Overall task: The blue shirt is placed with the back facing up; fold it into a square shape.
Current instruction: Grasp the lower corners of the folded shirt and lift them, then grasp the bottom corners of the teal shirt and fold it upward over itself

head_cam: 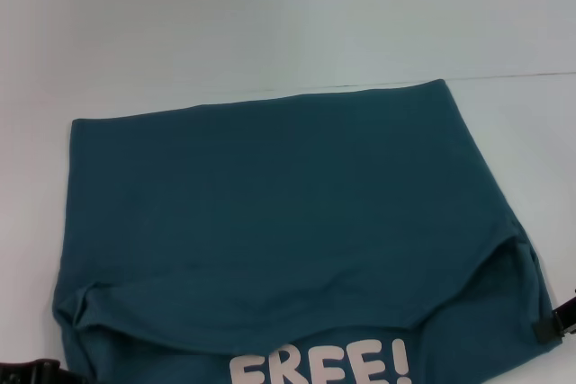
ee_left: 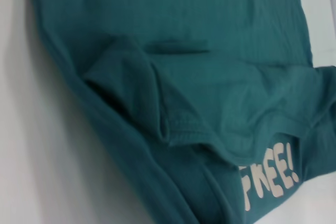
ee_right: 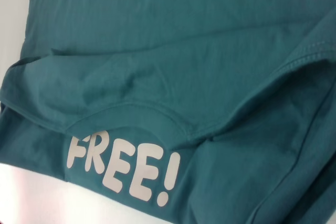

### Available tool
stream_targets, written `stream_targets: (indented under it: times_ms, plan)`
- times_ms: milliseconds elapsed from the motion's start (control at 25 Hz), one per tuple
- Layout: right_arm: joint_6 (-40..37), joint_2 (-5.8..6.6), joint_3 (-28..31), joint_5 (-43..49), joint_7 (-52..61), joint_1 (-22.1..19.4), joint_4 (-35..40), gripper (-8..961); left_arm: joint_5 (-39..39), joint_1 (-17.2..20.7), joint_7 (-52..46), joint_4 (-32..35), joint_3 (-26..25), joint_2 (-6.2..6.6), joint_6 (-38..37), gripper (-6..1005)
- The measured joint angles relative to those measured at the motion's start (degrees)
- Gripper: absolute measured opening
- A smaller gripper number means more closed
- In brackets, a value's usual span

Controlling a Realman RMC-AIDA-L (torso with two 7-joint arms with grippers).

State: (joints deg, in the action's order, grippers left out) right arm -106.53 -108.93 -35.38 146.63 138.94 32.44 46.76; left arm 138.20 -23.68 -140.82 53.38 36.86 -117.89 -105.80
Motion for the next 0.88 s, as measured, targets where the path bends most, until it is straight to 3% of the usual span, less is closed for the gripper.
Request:
stream_targets:
  times_ms: [200,400,680,880]
  plan:
    - [-1.9,0.22,2.5,-1.8,-3.5,0.8,0.1,34,-0.5,-1.5,1.1,0.2,-2.3,0.68,-2.6,11]
    - [-1.9,1.18,7.0,-8.4,-5.7,2.5,0.1,35,-0.6,-6.1,0.8,-2.0,-5.9,2.99,-2.5,11]
    - [5.3,2.17,14.2,-15.7,-4.1,2.6,-0.5,35,-0.7,-11.6,-2.7,-3.0,-6.7,4.52,0.5,12]
    - [12.1,2.25,15.2,-17.6,-3.4,1.6,-1.7,34,-1.4,-14.5,-5.1,-3.5,-6.8,5.32,4.1,12]
